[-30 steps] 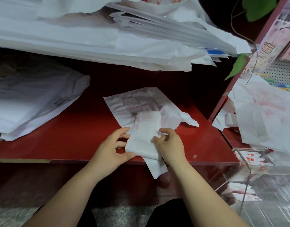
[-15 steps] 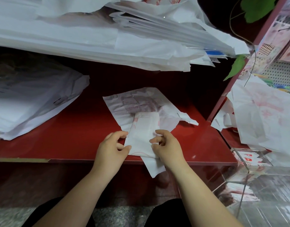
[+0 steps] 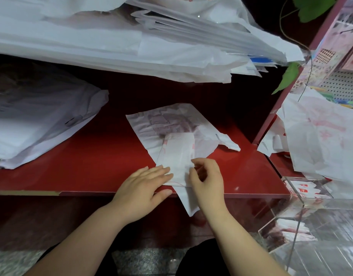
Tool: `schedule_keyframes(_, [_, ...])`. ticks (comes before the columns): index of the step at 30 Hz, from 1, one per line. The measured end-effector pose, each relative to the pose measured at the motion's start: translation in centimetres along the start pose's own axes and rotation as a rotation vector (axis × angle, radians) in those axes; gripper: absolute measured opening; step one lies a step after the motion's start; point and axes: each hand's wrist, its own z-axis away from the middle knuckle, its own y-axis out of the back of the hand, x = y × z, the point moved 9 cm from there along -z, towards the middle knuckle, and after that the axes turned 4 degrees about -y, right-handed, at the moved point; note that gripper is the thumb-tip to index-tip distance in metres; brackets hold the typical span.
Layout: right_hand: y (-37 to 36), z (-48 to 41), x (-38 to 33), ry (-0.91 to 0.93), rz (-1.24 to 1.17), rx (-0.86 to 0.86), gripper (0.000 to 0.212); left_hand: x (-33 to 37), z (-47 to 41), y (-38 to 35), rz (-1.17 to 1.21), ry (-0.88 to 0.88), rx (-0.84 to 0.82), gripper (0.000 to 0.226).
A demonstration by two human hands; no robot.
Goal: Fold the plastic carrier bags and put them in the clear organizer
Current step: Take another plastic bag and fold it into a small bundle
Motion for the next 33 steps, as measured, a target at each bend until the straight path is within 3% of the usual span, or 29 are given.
schedule_keyframes(5, [-1.4,2.7,-1.1,0.437,0.230,-0.190,0.029,0.4,-0.2,0.0,-0.048,-0.004,-0.037,0.131])
schedule_keyframes(8, [-1.4,2.4,-1.9,0.523,0.417,-0.194,0.029,0.2,-0.3,0.1,-0.010,-0.004,-0.019,0.131])
schedule_keyframes(11, [-2.3,1.6,-2.8,0.605,0.573,-0.261,0.014,0.3,-0.4,0.1,-0.014,-0.004,-0.009,0.131])
schedule_keyframes(13, [-3.0,1.3,-3.1,0.637,0.664,-0.285,0.020,0.5,-0.3,0.4,-0.019,-0.012,0.027,0.128])
schedule_keyframes(15, [-3.1,0.8,-3.2,0.636,0.705,-0.253,0.026,0.7,0.0,0.9,0.016,-0.026,0.111,0.105])
schedule_keyframes(18, [-1.3,-0.1,-3.8,0.548,0.529,-0.144,0.006,0.4,0.7,2.4,0.094,-0.041,0.272,0.062])
schedule_keyframes(20, [-0.1,-0.1,-4.2,0.503,0.414,-0.087,0.027,-0.1,1.4,3.3,0.094,-0.048,0.386,0.049])
schedule_keyframes(24, [0.8,2.1,-4.3,0.469,0.227,-0.122,0.028,-0.4,3.3,4.6,0.113,-0.077,0.541,0.034])
schedule_keyframes(29, [-0.2,5.7,-3.3,0.454,0.058,-0.274,0.019,-0.8,4.9,2.4,0.150,-0.111,0.489,0.035])
schedule_keyframes(33, [-1.2,6.1,-1.8,0.477,0.106,-0.386,0.031,-1.3,5.4,2.1,0.182,-0.065,0.464,0.027])
